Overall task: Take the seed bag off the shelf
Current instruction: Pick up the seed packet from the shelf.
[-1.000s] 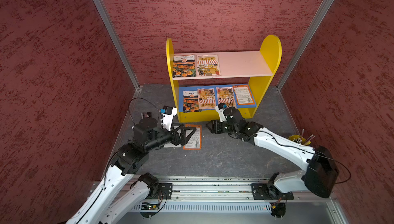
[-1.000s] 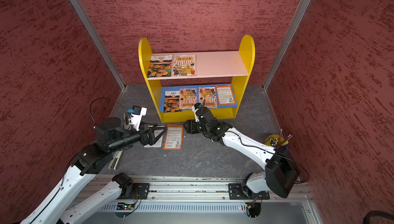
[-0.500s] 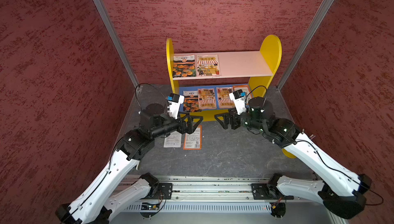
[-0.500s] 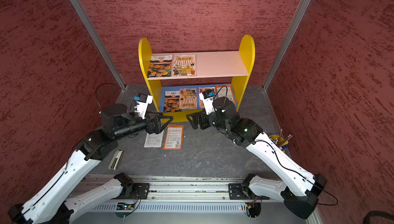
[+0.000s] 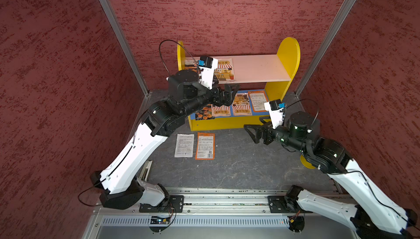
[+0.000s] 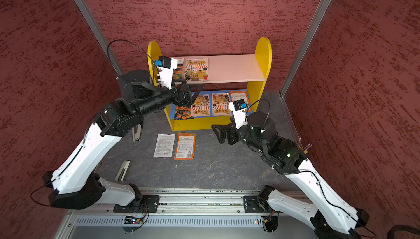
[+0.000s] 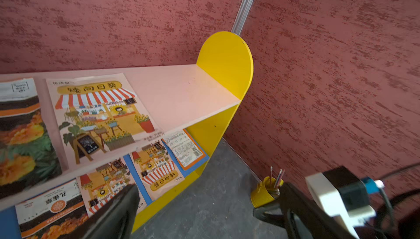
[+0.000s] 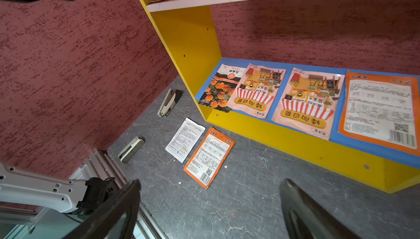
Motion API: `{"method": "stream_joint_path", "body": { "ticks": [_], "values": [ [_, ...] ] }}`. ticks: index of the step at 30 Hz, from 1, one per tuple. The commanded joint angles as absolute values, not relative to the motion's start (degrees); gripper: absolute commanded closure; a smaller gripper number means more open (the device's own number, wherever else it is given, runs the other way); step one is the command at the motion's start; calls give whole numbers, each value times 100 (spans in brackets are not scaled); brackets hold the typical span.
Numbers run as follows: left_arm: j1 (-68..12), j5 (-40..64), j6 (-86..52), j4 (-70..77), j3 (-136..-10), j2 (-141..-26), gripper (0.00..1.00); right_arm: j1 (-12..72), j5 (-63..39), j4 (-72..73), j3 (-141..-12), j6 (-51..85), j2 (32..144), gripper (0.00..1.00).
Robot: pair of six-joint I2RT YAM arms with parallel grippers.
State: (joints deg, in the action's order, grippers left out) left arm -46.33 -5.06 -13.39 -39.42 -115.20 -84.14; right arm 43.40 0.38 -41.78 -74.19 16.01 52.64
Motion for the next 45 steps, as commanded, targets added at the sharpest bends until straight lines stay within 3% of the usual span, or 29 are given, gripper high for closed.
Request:
{"method": "stream_joint_path", "body": {
  "ticks": [1, 8, 15, 24, 45],
  "values": [
    [-4922, -2159, -642, -4059, -12026, -8965, 0, 4324, 433, -4210, -7286, 1591, 5141, 2],
    [-5003, -3566, -33, -4095, -13575, -10438, 0, 4326, 552, -4166, -7238, 1644, 5076, 2],
    [-4741, -3807, -64, -4707, -14975, -11469, 0, 4324, 598, -4173, -7250, 1626, 5174, 1],
    [-4209, -3260, -424, -5045, -15055, -11670, 0, 4325, 672, -4245, -7339, 1560, 5247, 2],
    [-4110, -2472, -516, -5277, -15057, -11949, 0, 4324, 789, -4298, -7233, 1630, 5126, 1]
  ]
}}
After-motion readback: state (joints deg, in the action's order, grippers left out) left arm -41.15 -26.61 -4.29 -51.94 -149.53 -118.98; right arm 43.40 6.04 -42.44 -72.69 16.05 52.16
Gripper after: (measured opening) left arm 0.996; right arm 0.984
